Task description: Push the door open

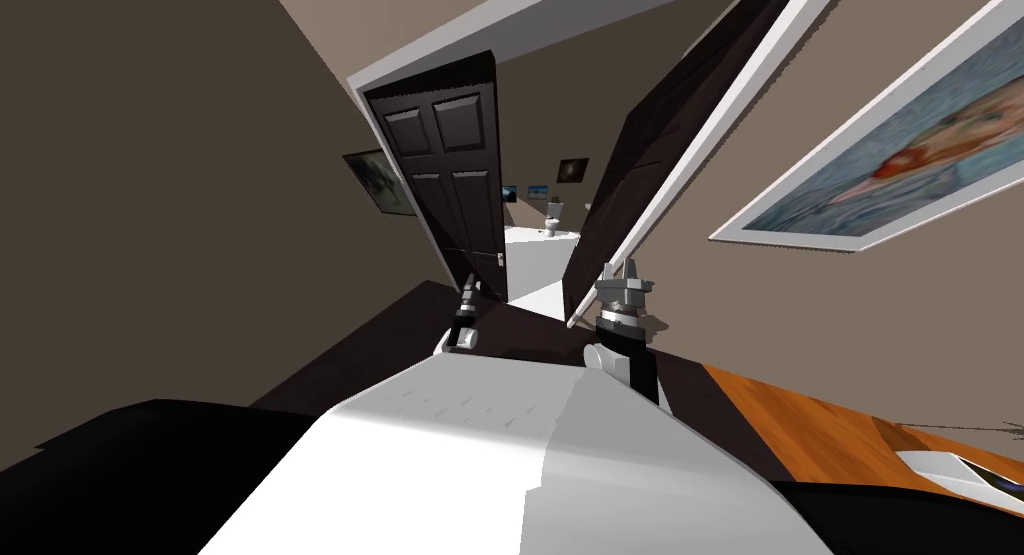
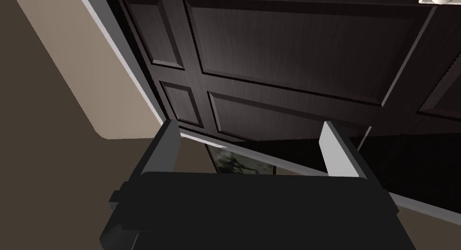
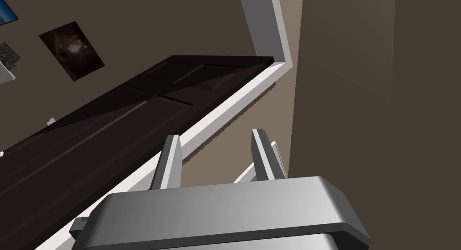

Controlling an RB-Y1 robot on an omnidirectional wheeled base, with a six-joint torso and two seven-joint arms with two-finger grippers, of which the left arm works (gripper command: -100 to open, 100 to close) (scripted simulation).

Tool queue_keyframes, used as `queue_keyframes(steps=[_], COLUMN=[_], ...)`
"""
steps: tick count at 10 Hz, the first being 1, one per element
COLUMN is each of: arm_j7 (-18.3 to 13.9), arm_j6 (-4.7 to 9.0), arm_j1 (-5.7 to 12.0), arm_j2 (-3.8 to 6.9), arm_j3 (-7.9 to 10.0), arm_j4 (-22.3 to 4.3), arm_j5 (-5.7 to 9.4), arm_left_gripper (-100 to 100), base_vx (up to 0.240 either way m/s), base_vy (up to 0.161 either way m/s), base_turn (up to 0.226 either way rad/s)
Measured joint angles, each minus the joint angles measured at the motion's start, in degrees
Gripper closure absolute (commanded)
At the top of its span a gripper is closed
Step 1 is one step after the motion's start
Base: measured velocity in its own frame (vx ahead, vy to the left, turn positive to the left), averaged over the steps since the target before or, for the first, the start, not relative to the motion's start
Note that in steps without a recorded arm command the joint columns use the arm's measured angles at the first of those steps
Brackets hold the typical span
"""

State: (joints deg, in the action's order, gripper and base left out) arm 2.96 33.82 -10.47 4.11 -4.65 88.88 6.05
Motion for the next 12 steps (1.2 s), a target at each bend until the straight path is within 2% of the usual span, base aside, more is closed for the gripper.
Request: queue_keyframes(steps=[4,10,12], arm_j7=[-0.3,-1.0,-1.0], arm_j6=[1.42,3.19,4.26], arm_j1=[2.86,5.58,7.51], arm_j2=[0.29,0.72,0.45], arm_j3=[-0.18,-0.35,-0.35], arm_j4=[-6.9,-14.6,-18.8], arm_j5=[-0.18,-0.30,-0.40], arm_left_gripper=[-100,-100,-100], base_vx=[0.084,0.070,0.086], base_vy=[0.056,0.038,0.053], base_turn=[-0.045,-0.041,-0.051])
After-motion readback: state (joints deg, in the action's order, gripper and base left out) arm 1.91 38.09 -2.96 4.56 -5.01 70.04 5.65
